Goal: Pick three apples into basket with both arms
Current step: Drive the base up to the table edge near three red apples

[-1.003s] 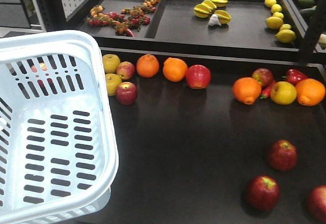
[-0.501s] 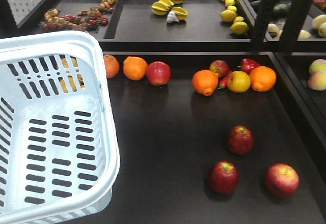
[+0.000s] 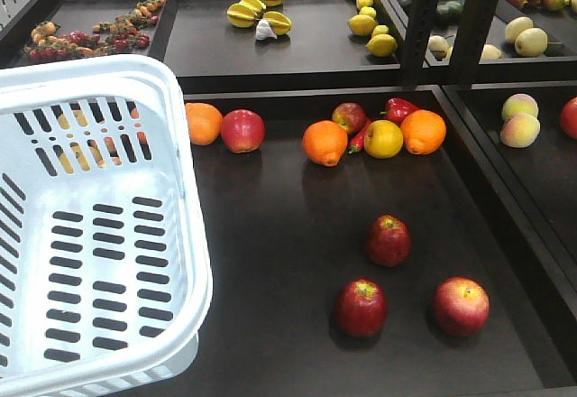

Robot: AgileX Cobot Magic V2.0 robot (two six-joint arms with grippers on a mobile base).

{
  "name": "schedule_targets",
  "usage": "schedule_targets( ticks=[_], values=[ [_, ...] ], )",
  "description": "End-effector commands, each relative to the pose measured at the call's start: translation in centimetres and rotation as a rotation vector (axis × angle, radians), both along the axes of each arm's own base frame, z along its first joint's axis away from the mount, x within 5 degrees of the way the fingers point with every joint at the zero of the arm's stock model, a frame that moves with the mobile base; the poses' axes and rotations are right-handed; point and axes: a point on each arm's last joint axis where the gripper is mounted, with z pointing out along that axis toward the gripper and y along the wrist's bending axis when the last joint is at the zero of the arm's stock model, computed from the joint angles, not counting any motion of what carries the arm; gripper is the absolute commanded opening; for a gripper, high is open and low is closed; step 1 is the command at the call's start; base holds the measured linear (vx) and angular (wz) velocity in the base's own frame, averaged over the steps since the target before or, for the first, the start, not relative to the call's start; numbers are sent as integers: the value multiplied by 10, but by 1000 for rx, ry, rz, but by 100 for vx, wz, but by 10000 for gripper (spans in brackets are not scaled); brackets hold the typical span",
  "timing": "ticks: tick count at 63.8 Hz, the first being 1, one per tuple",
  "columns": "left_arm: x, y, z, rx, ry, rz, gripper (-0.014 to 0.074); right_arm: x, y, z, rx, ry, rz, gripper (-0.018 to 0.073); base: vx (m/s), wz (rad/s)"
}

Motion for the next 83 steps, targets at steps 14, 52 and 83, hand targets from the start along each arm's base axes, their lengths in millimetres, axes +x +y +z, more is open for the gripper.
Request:
schedule_targets(
  ticks=[14, 52, 83],
  values=[
    [-1, 0, 19, -75, -114, 8, -6, -1, 0, 2, -6, -66, 3, -9, 0, -1],
    [-1, 0, 19, -75, -114, 8, -6, -1, 0, 2, -6, -66, 3, -9, 0, 1],
    [-1, 0, 19, -75, -114, 8, -6, -1, 0, 2, -6, -66, 3, -9, 0, 0]
  ],
)
